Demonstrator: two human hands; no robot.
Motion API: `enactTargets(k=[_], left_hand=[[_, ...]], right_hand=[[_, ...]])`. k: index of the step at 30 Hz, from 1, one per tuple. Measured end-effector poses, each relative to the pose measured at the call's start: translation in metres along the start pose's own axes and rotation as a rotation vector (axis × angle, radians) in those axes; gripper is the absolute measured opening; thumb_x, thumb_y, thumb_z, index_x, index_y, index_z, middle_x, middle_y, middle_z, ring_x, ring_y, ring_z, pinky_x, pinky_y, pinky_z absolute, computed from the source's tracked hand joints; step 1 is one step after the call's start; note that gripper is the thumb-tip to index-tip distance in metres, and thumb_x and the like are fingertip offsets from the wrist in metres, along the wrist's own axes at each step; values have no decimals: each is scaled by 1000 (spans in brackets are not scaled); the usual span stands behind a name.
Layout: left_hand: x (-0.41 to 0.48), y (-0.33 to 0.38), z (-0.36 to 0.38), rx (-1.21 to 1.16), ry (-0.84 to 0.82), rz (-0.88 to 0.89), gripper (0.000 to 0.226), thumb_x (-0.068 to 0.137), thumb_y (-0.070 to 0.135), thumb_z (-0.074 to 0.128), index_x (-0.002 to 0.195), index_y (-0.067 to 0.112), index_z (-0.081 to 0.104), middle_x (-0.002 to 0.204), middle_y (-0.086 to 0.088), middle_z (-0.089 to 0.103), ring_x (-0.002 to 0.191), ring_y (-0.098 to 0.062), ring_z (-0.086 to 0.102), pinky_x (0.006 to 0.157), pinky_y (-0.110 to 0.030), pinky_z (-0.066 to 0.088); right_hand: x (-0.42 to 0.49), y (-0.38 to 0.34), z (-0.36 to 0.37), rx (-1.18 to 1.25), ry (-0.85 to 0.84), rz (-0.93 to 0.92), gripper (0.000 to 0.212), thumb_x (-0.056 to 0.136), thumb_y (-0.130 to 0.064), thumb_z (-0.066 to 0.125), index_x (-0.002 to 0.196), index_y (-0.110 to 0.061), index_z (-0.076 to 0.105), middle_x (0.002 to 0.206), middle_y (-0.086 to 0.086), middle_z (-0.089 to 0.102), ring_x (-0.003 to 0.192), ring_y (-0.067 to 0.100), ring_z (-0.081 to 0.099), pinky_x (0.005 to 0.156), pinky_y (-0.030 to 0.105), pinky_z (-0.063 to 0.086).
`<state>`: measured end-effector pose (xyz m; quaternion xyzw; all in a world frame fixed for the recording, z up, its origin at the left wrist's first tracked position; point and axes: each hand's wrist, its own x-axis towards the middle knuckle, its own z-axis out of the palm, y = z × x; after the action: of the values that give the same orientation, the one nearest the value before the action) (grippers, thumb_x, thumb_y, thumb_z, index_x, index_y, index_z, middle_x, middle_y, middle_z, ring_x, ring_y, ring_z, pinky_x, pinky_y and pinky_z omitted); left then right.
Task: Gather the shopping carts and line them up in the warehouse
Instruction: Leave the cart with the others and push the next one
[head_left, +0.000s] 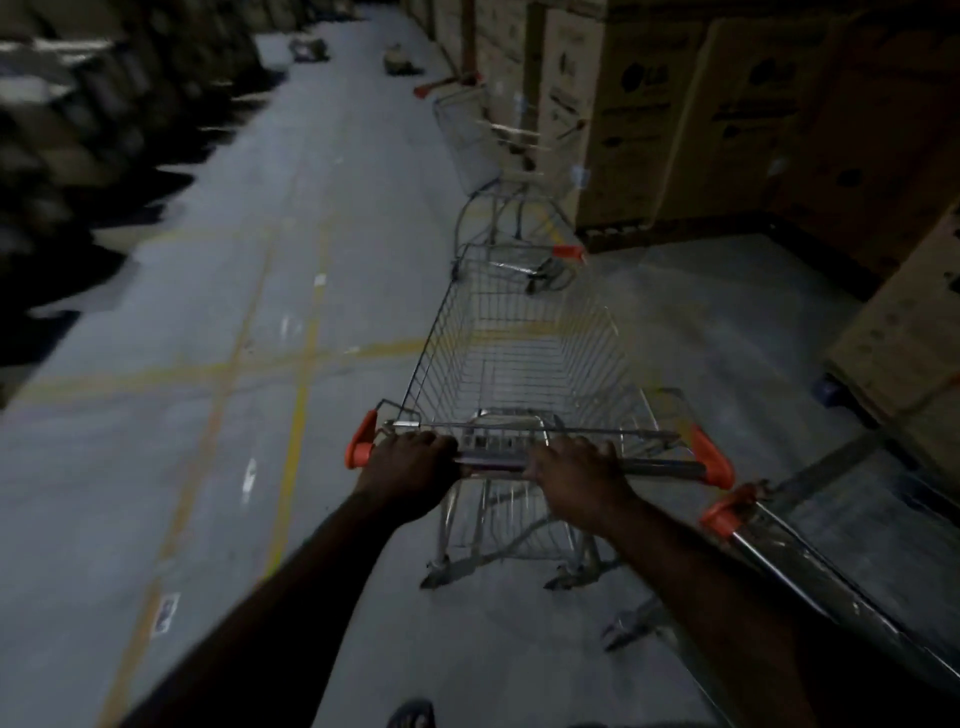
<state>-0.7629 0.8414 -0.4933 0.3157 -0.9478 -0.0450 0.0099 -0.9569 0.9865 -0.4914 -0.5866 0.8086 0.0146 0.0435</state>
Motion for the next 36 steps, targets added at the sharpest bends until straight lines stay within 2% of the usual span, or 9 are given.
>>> enactTargets(k=[4,7,13,17,22,26,29,32,36], left_hand=[[-23,16,8,-5,-15,-119,43,93,61,42,110,26,61,107,-4,67,102,-32,62,89,-43,47],[-45,27,16,-1,50,-212,38,96,56,46,112,24,61,111,-5,65,106,-32,60,88,-40,45],[-82,30,23,40,140,-342,54,87,67,29,101,26,61,100,-4,67,96,-33,63,79,-41,47],[-109,21,27,24,253,-424,50,89,65,33,103,27,63,95,-1,67,90,-30,64,76,-38,46],[-145,4,41,143,271,-544,73,87,71,39,144,27,43,138,-5,52,123,-35,48,96,-50,37],[-170,-22,41,157,211,-656,82,86,75,40,153,28,30,156,-9,36,141,-38,32,107,-59,28],[-181,-42,38,161,254,-699,74,89,72,38,146,26,41,143,-5,49,129,-35,45,103,-58,33],[-182,-66,36,140,311,-791,62,93,70,31,135,29,50,123,1,58,111,-28,51,100,-52,35],[-175,-112,32,98,347,-894,59,95,68,25,134,30,51,118,3,59,108,-25,50,101,-49,32]], right_hand=[[1,8,4,40,-68,-117,44,95,-30,47,138,-34,42,136,2,50,128,28,44,102,48,28],[7,8,6,61,-46,-206,37,99,-36,45,135,-37,44,138,0,49,129,26,42,101,47,28],[17,-11,5,43,5,-340,36,101,-45,39,136,-36,45,143,2,44,131,29,35,110,53,18],[26,-35,9,57,15,-433,41,101,-47,38,140,-36,43,151,1,36,139,30,26,114,60,9],[42,-75,14,74,-13,-547,50,99,-56,33,145,-37,35,158,1,26,144,33,16,113,63,7],[59,-117,15,77,-23,-662,61,97,-62,33,151,-36,26,163,0,13,148,32,7,115,61,3],[78,-150,11,67,-4,-723,54,97,-60,35,146,-38,35,158,0,29,144,30,21,115,56,7],[100,-186,5,69,-22,-740,46,96,-58,37,135,-35,48,137,0,51,130,29,41,111,49,14],[146,-233,1,37,-14,-801,46,94,-59,37,131,-37,52,131,-2,55,125,27,46,109,46,19]])
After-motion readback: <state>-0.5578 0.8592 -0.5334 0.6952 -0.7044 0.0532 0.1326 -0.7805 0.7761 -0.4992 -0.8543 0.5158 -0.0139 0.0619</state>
